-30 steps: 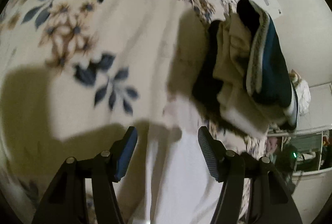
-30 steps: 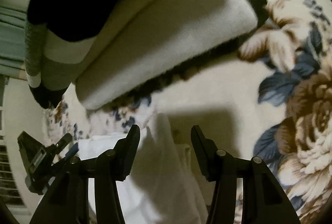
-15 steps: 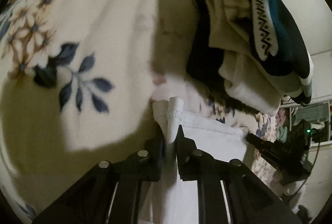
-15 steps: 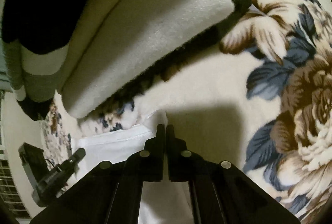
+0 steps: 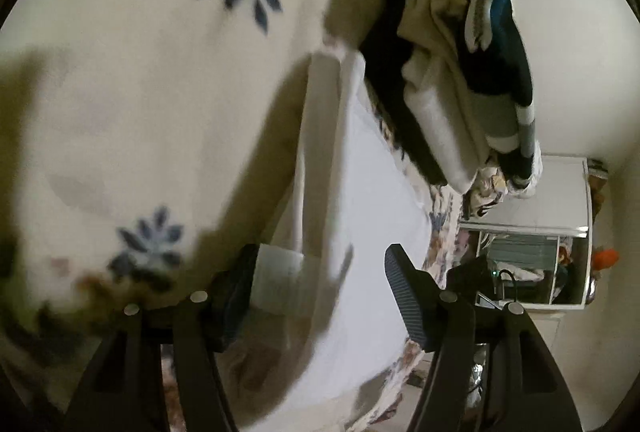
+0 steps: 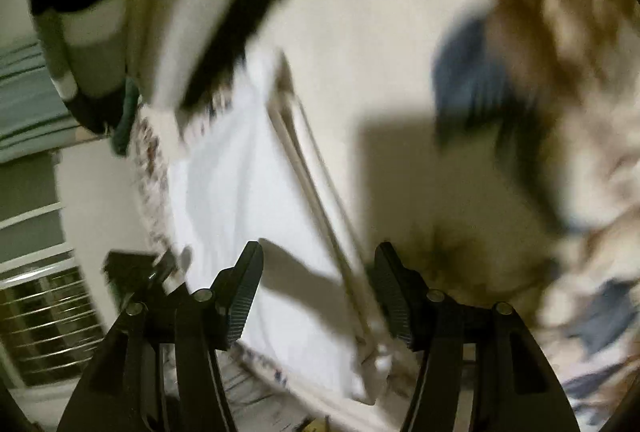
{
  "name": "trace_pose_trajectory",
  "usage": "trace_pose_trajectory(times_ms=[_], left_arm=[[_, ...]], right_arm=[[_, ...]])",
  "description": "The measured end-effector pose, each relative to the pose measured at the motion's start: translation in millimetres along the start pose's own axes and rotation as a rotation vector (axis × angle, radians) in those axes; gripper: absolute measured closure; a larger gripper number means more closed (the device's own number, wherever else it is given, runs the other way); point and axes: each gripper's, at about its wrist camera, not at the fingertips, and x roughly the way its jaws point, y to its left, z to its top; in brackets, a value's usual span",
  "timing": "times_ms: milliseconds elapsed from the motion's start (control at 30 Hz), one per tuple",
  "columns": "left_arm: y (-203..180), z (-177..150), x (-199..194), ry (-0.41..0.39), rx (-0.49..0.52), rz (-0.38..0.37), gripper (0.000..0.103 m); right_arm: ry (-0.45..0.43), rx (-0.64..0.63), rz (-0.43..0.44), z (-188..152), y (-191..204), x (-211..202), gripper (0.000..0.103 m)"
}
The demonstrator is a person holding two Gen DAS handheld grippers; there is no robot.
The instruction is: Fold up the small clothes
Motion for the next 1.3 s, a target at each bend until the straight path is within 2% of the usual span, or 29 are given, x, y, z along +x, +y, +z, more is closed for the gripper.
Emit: trace_pose_trajectory(times_ms=[200,267,300,333,400,467,600,767,933,1033,1133,1233,1300], left_arm=[[-9.3,7.4,22.2,-0.004,0.042,0.026,0.042],[-14.3,5.2,21.1,-0.027,0.069,0.033,0.044],[-17.9,4.1,18.6,-0.042,0.087,0.048,0.059],[-21.6,3.0,17.2,-0.053,0.102,0.067,0.081],[-29.3,-0.9,9.3,-0.090,0.124,0.065,0.088],[-34.3,-3.2,2.9,-0.110,0.144,0.074,0.091],[-55.3,-10.2,-17.3,-0.132,0.172,0.090,0.093],[-103.3,-15.0,-55.8,-0.147,0.209,0.085,0.093],[-163.0,-5.7,-97.0,-0.167,0.261,0.068,0.093],[-203.2,6.8,-110.5,-0.184,0.298,0.061,0.093],[-243.3,26.5,-116.8,-0.203,0.331,0.053,0.093],[-280.5,57.7,-106.2,-0.222,0.370,0.063,0.093],[-298.6,79.6,-94.5,-0.225,0.389,0.077,0.093]], right_arm=[[0.018,0.028,0.124,3.0,-5.6,24.3,0.041],[0.025,0.018,0.124,3.6,-1.5,31.4,0.041],[0.019,0.008,0.111,2.9,2.6,33.7,0.044],[0.018,-0.004,0.103,1.7,6.2,38.0,0.048],[0.014,-0.035,0.075,-1.1,17.6,42.3,0.089],[-0.011,-0.048,0.051,-5.1,31.3,50.2,0.092],[-0.061,-0.071,0.024,-18.8,53.3,31.7,0.093],[-0.100,-0.119,0.026,-38.8,88.8,-13.9,0.093],[-0.165,-0.170,0.039,-61.1,143.6,-82.5,0.093],[-0.223,-0.211,0.043,-64.7,189.8,-125.1,0.093],[-0.283,-0.242,0.045,-52.8,223.6,-174.0,0.093],[-0.331,-0.256,0.036,-26.5,257.4,-206.2,0.093],[-0.355,-0.265,0.021,3.0,274.2,-221.4,0.093]])
